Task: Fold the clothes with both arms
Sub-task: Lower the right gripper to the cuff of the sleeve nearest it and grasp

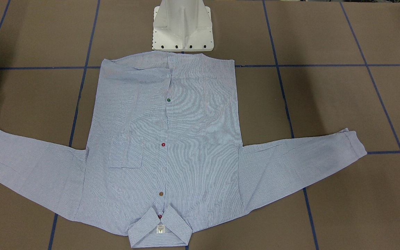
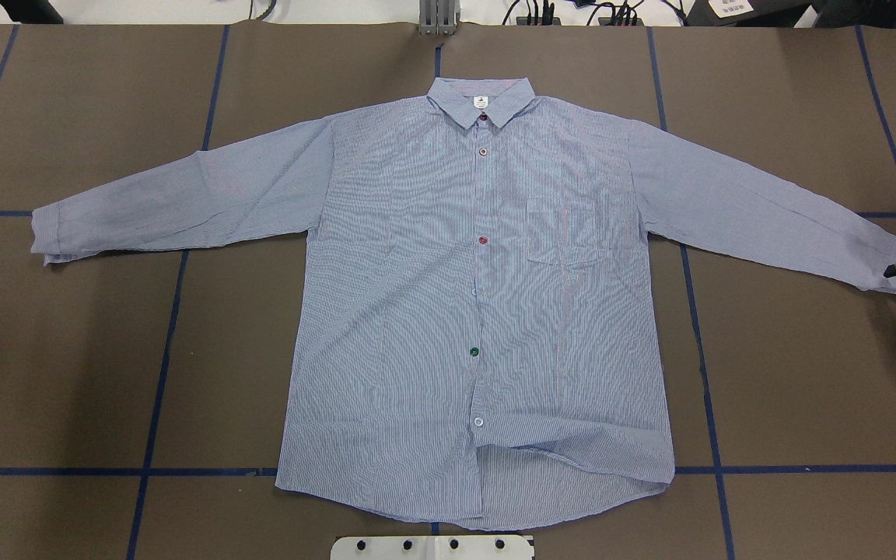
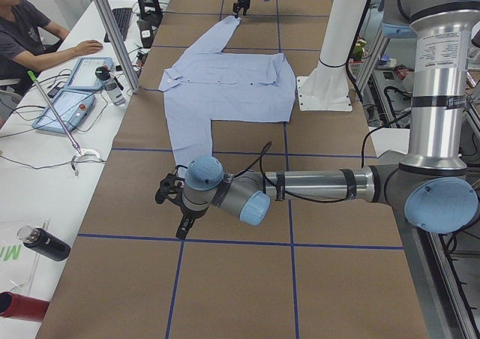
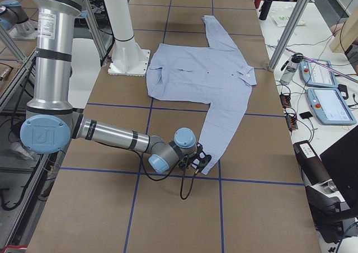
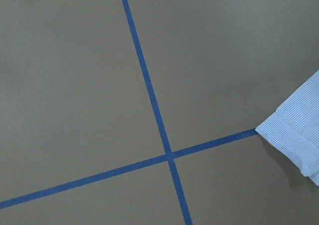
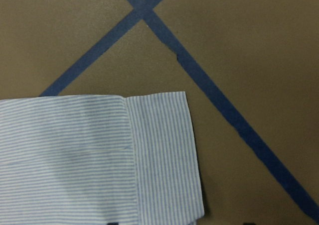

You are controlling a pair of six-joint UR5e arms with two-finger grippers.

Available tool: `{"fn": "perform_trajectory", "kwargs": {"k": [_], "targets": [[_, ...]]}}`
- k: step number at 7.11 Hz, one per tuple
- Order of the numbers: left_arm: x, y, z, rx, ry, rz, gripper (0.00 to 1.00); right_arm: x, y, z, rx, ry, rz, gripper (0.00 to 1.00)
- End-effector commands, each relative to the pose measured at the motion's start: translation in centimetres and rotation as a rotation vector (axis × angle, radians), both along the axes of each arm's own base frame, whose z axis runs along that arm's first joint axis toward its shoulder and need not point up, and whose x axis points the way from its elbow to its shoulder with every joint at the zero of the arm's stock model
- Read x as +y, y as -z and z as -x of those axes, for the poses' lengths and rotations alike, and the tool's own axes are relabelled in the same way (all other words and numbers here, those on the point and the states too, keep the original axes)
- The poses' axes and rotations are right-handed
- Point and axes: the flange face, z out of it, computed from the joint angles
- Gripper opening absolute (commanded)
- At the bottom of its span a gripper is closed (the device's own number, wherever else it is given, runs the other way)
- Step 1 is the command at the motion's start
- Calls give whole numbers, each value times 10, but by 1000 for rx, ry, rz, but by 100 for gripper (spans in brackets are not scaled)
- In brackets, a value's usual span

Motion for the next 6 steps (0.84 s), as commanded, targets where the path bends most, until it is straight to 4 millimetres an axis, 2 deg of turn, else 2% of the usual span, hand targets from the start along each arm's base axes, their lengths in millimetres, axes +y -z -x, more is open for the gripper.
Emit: {"fn": "perform_trajectory", "kwargs": {"k": [1,3,5,6], "targets": [[0,0,0,-3,0,-1,99,-3,-1,1,16,-8,-9,82],[0,0,0,-3,0,-1,99,-4,-4,5,22,-3,-8,82],[0,0,0,-3,-1,-2,99,-6,-3,6,22,-2,-8,71],[0,1,0,-3,-1,-4,99,-5,-4,6,22,-3,-5,55]]}}
